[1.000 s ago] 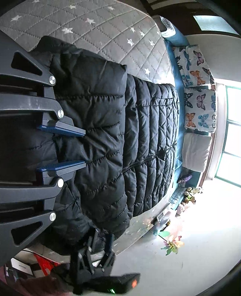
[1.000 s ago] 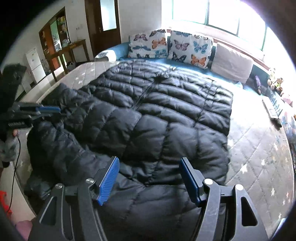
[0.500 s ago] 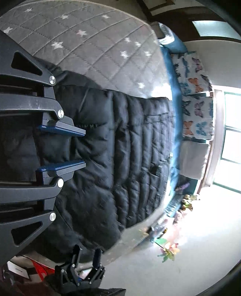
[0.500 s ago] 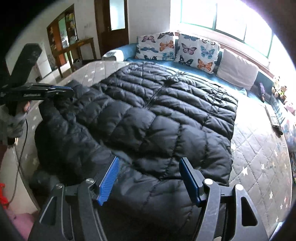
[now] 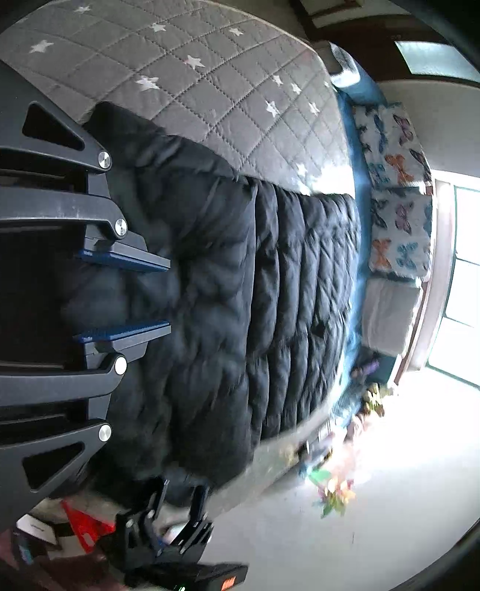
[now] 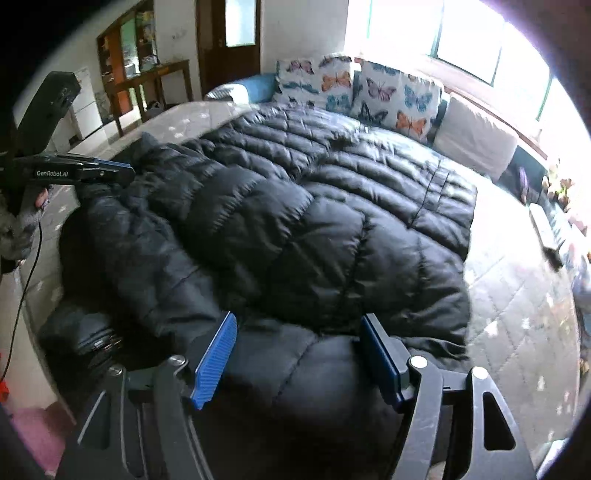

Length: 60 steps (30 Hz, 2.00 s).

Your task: Fold large clothes

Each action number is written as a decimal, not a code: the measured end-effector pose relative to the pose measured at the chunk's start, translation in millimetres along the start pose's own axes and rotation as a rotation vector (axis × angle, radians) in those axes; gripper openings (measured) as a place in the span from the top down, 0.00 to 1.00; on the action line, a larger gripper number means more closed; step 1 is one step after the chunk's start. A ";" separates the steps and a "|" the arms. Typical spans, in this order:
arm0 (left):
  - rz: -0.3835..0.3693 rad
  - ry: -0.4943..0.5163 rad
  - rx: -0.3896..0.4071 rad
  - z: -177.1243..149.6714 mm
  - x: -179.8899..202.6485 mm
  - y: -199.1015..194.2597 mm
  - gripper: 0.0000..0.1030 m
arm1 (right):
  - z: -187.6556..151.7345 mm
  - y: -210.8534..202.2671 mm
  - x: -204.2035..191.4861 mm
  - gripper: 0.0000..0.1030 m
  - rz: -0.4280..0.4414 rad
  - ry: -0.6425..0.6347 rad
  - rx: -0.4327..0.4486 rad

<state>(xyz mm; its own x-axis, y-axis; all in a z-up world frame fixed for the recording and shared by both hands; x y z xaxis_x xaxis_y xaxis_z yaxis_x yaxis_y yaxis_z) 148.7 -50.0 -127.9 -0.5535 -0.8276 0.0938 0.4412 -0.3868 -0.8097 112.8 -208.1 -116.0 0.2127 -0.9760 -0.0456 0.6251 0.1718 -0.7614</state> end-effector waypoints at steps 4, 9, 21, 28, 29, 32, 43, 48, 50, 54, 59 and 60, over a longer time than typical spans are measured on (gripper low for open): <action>-0.056 0.078 0.001 -27.7 30.6 -35.8 0.62 | -12.7 -26.2 -17.8 0.27 -0.018 -0.101 0.001; -0.100 0.177 -0.056 -76.4 68.7 -56.4 0.39 | -45.6 -32.6 -37.5 0.27 -0.055 -0.262 -0.075; -0.021 0.345 -0.131 -160.4 109.9 -33.5 0.45 | -99.8 -4.0 -87.5 0.27 -0.066 -0.611 -0.143; -0.014 0.304 -0.113 -139.5 96.2 -33.1 0.90 | -83.9 19.5 -109.4 0.27 -0.055 -0.683 -0.062; -0.030 0.284 -0.105 -132.8 92.8 -37.7 0.90 | -81.0 21.2 -111.3 0.27 -0.050 -0.681 -0.052; -0.068 0.229 -0.079 -112.3 86.2 -48.4 0.90 | -69.3 27.2 -115.3 0.27 -0.037 -0.658 -0.027; -0.121 0.093 -0.081 -93.6 48.8 -75.5 0.88 | -17.6 -8.5 -90.7 0.72 0.125 -0.294 0.075; -0.001 0.108 -0.002 -97.8 11.1 -103.7 0.41 | 1.6 -18.9 -86.1 0.75 0.160 -0.203 0.133; 0.076 0.132 0.044 -101.8 -3.1 -110.5 0.30 | -1.6 -21.6 -84.4 0.75 0.171 -0.177 0.151; 0.155 0.193 0.072 -110.0 -16.0 -107.8 0.28 | 3.6 -25.1 -77.0 0.76 0.190 -0.133 0.181; 0.305 0.336 0.130 -107.5 -17.5 -81.6 0.28 | 10.7 -28.2 -71.1 0.76 0.203 -0.101 0.191; 0.326 0.364 0.135 -105.5 -15.4 -73.4 0.28 | 12.1 -28.6 -69.8 0.76 0.201 -0.099 0.191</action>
<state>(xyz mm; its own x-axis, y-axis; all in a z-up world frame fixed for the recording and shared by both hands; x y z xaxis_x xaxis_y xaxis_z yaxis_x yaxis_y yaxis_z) 50.3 34.1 -131.0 -0.5714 -0.7279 -0.3790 0.7064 -0.2013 -0.6786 89.2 -143.3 -83.3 0.4133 -0.9036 -0.1126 0.6908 0.3918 -0.6077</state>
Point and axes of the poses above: each gripper's, at about its wrist camera, not at the fingertips, and y roughly the way its jaws point, x to its right, z to its top, the point moved 10 cm from there along y, roughly the way its jaws point, and after that the axes turned 11 degrees about z, right-handed, at the moved point
